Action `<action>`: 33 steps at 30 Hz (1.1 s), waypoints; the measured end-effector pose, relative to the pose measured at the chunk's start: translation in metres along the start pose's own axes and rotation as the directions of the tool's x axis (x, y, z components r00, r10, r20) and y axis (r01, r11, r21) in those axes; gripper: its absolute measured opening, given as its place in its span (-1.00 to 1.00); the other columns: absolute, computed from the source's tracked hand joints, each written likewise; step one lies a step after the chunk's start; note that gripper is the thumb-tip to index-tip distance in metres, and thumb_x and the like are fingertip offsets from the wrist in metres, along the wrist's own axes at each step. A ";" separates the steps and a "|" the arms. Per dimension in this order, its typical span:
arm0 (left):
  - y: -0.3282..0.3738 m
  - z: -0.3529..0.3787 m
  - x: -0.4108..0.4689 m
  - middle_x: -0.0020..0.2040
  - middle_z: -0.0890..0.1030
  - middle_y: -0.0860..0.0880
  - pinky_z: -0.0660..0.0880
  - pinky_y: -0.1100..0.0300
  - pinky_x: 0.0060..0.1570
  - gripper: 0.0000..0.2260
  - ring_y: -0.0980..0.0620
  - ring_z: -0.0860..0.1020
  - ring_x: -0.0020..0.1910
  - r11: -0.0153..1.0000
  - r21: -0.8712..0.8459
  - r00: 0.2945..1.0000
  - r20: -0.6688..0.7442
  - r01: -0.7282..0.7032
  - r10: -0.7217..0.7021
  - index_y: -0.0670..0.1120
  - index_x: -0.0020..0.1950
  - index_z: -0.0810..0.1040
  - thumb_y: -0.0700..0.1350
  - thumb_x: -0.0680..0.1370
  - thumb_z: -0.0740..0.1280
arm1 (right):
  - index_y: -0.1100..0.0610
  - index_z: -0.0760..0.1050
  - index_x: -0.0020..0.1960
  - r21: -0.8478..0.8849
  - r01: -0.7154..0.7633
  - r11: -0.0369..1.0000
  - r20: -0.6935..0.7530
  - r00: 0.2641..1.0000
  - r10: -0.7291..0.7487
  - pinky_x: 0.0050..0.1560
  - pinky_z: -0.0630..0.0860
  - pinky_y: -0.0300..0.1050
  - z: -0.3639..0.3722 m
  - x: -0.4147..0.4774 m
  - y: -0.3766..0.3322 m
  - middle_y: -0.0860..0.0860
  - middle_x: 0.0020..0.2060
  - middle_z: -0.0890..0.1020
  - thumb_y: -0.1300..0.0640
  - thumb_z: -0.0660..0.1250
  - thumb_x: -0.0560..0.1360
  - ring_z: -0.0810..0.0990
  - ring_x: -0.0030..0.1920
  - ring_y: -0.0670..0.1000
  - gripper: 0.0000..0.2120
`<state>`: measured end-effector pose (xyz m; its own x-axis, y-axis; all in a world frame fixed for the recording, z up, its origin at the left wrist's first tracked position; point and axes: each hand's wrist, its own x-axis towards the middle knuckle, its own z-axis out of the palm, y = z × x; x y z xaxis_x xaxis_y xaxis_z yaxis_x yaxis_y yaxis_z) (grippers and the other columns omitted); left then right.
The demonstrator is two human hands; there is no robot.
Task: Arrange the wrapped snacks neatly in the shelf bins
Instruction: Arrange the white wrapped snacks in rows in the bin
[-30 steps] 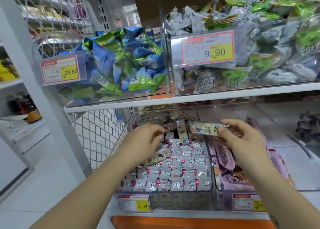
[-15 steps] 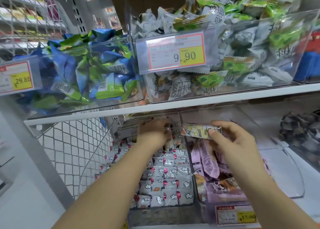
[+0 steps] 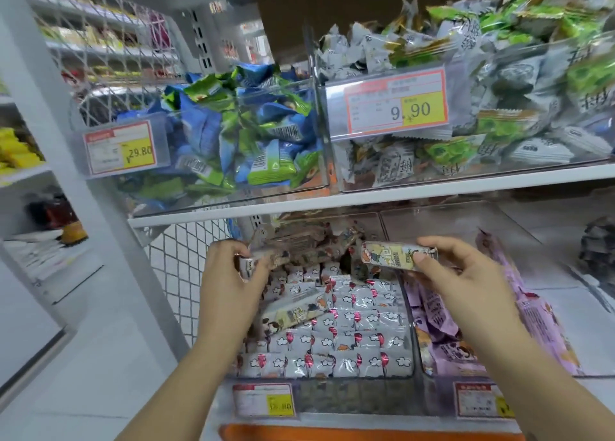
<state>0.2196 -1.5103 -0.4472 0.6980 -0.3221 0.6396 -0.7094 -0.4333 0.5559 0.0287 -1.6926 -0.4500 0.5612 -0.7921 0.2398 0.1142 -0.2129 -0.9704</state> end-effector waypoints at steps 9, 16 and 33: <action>-0.020 -0.030 -0.021 -0.26 0.54 0.12 0.25 0.14 -0.06 -0.85 0.00 0.50 -0.12 0.911 0.402 0.982 0.189 -0.094 0.017 0.10 -0.25 0.44 0.14 0.43 0.23 | -0.10 0.57 -0.08 -0.081 -0.004 0.997 0.032 0.999 0.007 -0.25 0.36 -0.13 0.017 -0.008 0.002 0.39 -0.17 0.59 0.13 0.39 0.46 0.53 -0.26 0.38 -0.87; 0.007 -0.004 -0.014 0.29 0.48 0.11 -0.16 -0.09 0.45 -0.43 0.04 0.31 0.38 0.822 0.456 0.779 0.627 -0.343 -0.023 0.17 0.44 0.17 0.35 0.48 0.10 | -0.05 0.56 -0.01 -0.054 -0.009 0.998 0.045 0.999 0.012 -0.59 0.17 -0.34 0.016 -0.008 0.002 0.06 -0.52 0.43 0.15 0.36 0.48 0.18 -0.63 -0.06 -0.87; 0.015 0.003 -0.006 0.45 0.16 -0.06 -0.06 -0.23 0.41 -0.56 -0.10 0.09 0.46 0.814 0.569 0.856 0.473 -0.116 -0.208 0.11 0.47 0.18 0.13 0.59 0.08 | -0.13 0.56 -0.08 -0.041 -0.022 0.999 -0.096 0.995 0.018 0.12 0.52 0.19 0.005 -0.004 0.002 0.07 -0.08 0.64 0.14 0.36 0.48 0.62 -0.08 0.25 -0.84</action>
<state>0.2050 -1.5173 -0.4447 0.7917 -0.5835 0.1809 -0.6028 -0.7943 0.0760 0.0309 -1.6865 -0.4536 0.4822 -0.8468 0.2242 0.0682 -0.2189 -0.9734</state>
